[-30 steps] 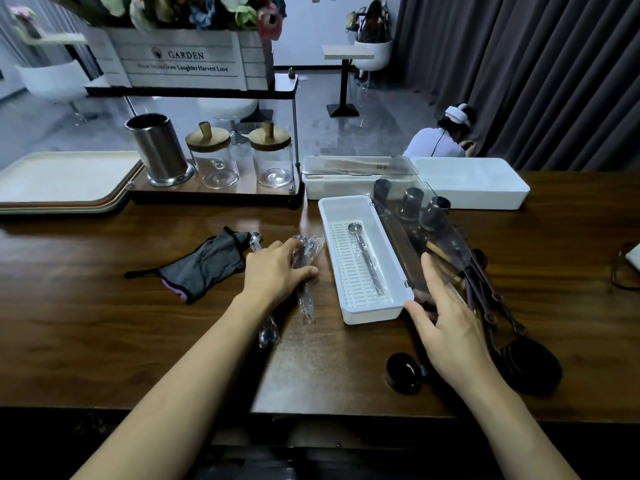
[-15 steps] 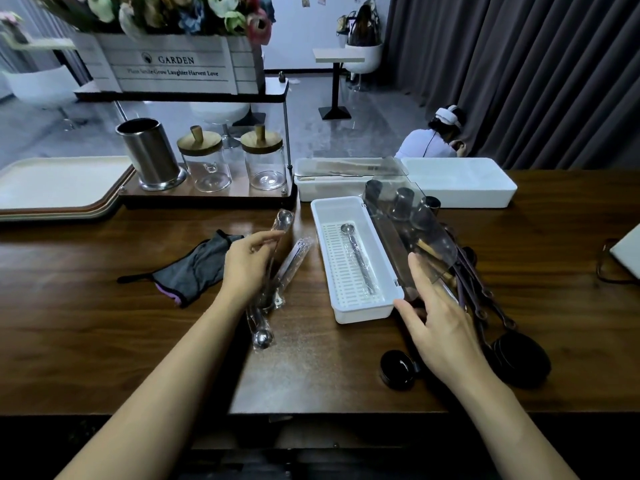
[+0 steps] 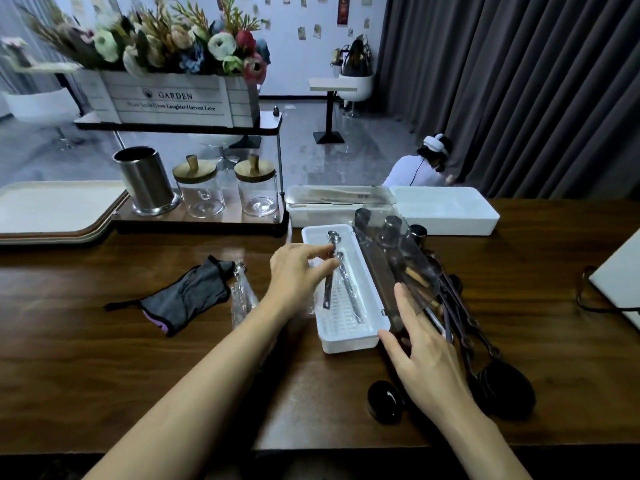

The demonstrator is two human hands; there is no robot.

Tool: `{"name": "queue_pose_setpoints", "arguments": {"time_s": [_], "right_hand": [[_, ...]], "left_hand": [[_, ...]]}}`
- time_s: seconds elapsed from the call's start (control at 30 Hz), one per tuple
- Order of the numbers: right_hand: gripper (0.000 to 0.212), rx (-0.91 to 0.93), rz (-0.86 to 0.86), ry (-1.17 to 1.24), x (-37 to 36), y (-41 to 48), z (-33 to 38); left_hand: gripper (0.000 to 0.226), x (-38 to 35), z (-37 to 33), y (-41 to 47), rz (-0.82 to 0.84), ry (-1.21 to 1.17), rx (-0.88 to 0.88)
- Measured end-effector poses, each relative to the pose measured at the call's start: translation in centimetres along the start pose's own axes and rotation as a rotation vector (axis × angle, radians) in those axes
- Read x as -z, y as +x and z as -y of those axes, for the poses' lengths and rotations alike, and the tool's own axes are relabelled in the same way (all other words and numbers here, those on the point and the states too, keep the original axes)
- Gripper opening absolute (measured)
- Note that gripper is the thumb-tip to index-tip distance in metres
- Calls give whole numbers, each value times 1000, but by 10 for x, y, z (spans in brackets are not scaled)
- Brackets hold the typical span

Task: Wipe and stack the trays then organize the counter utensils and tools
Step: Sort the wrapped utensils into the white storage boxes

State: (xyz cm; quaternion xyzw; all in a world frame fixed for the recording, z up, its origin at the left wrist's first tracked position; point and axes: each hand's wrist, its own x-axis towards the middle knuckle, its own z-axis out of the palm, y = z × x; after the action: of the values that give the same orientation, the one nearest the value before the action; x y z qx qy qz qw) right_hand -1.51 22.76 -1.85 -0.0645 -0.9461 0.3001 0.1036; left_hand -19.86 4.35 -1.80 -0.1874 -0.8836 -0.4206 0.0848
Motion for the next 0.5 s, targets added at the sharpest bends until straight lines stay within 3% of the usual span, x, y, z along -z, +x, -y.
{"name": "queue_pose_setpoints", "arguments": {"time_s": [0.3, 0.5], "right_hand": [[77, 12, 14, -9, 4, -2, -3], [78, 12, 13, 0, 3, -2, -1]], "left_hand": [[43, -19, -9, 12, 210, 391, -28], [36, -21, -11, 19, 345, 503, -14]]}}
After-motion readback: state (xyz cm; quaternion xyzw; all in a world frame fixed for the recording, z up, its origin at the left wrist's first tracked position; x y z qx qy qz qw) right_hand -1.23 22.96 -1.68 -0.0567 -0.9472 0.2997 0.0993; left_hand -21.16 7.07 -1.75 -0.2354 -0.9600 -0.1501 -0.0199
